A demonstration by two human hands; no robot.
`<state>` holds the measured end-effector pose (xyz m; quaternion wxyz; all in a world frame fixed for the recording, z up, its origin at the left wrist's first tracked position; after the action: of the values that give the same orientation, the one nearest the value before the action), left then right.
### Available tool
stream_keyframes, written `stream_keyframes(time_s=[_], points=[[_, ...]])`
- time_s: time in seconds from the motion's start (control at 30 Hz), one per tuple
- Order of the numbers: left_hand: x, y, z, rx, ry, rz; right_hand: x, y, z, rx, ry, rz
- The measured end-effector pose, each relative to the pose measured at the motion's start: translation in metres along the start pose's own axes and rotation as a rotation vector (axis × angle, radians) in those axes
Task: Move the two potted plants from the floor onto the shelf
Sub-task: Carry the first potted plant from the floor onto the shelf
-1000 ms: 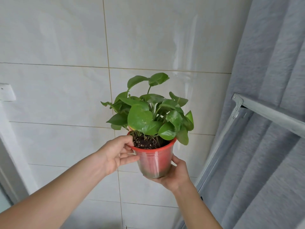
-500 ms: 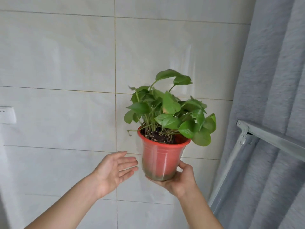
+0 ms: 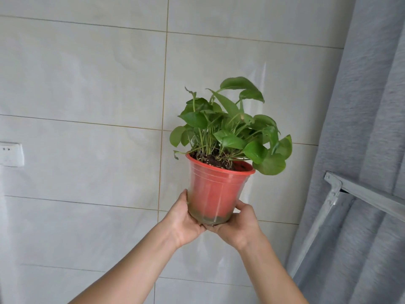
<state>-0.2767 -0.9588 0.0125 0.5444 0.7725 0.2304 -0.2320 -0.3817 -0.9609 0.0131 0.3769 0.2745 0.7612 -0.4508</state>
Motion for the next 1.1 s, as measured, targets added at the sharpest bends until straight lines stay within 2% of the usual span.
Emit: stream_keyframes(time_s=[0.17, 0.3, 0.57, 0.87, 1.1], points=[[-0.006, 0.02, -0.005, -0.07, -0.012, -0.082, -0.012, -0.014, -0.004, 0.041, 0.094, -0.16], [-0.008, 0.03, -0.011, -0.089, -0.05, -0.127, -0.024, -0.018, -0.019, -0.009, 0.077, -0.214], [-0.034, 0.051, -0.03, -0.057, -0.155, -0.167, -0.047, -0.032, -0.047, 0.045, 0.086, -0.1], [-0.086, 0.065, -0.076, 0.03, -0.25, -0.1, -0.079, -0.056, -0.11, 0.156, 0.165, -0.19], [-0.12, 0.06, -0.126, 0.114, -0.262, -0.073, -0.103, -0.059, -0.176, 0.039, 0.119, -0.185]])
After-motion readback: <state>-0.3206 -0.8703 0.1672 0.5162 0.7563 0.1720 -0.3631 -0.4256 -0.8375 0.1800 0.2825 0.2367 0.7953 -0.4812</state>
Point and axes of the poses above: each hand's wrist, its own z-axis towards the middle knuckle, its own x-axis out of the back of the hand, y = z × x, the point moved 6 cm from there along z, towards the middle knuckle, and after that the axes turned 7 degrees about y, right-handed, at the moved point
